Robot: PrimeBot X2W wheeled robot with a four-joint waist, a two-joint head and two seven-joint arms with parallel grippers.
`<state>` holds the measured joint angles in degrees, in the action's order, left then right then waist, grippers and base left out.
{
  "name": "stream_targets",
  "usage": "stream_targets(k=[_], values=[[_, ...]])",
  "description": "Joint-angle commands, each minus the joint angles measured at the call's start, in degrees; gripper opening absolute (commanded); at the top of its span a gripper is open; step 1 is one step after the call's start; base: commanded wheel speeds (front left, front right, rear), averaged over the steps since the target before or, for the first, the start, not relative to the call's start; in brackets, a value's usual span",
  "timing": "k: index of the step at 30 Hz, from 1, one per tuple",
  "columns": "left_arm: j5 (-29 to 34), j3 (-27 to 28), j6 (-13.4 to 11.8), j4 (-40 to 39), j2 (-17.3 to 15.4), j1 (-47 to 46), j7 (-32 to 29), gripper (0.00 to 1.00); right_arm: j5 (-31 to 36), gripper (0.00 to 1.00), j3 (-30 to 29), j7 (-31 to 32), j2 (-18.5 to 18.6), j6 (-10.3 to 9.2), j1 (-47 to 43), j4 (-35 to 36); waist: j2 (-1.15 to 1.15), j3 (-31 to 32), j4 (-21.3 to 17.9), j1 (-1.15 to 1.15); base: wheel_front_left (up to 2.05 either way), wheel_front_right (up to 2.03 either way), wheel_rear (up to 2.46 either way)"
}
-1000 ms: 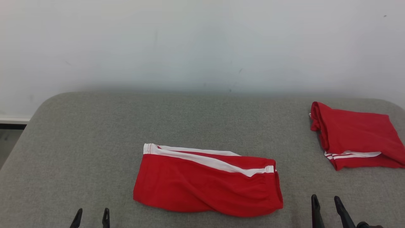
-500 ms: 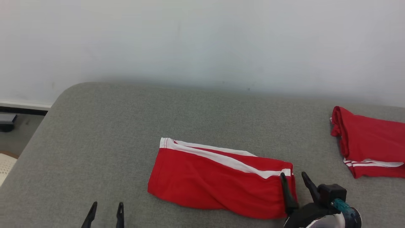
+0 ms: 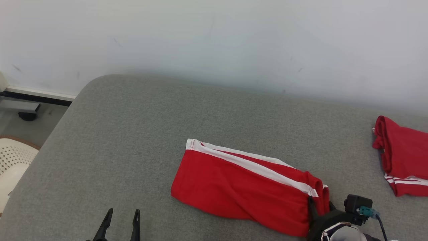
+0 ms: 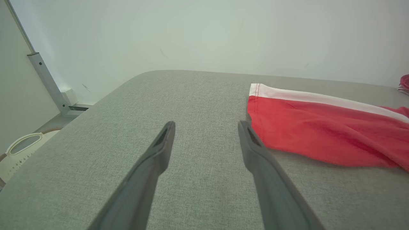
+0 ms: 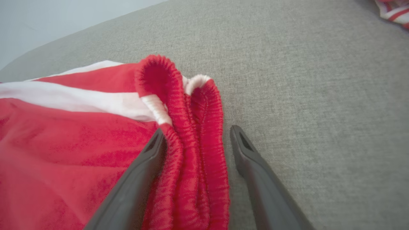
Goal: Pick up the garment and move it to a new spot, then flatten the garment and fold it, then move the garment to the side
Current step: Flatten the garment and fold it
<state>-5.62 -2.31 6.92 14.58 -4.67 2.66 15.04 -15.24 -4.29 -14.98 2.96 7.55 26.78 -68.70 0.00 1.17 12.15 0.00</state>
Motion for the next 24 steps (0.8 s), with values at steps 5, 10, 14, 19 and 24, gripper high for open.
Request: stream_targets(k=[5,10,14,19,24], values=[[0.4,-0.1,0.2,0.8,0.3,-1.3,0.1,1.00,-8.5,0.00,3.7,2.8,-0.3,-0.12,0.5,-2.3,0.00,-0.3,1.0,0.00,0.00,0.00,0.00],[0.2,0.8,0.3,1.1,0.1,-0.2,0.1,1.00,-11.2,0.00,5.2,3.0,2.4,-0.15,0.0,-1.6,0.00,-0.1,-0.1,0.00,0.00,0.00,0.00],[0.1,1.4,0.4,1.2,0.1,0.7,0.1,1.00,-13.3,0.00,7.5,3.1,6.9,-0.18,-1.4,0.8,0.00,0.5,-1.3,0.00,0.00,0.00,0.00],[-0.2,1.9,0.5,0.9,0.4,1.3,0.1,1.00,-16.9,0.00,10.8,5.3,10.8,-0.13,-2.9,4.7,0.00,1.1,-3.2,0.00,0.00,0.00,0.00],[-0.5,1.9,0.6,0.9,0.7,2.1,0.1,1.00,-24.6,0.00,16.7,12.0,12.1,-0.12,-4.5,13.6,0.00,1.4,-5.0,0.00,0.00,0.00,0.00]])
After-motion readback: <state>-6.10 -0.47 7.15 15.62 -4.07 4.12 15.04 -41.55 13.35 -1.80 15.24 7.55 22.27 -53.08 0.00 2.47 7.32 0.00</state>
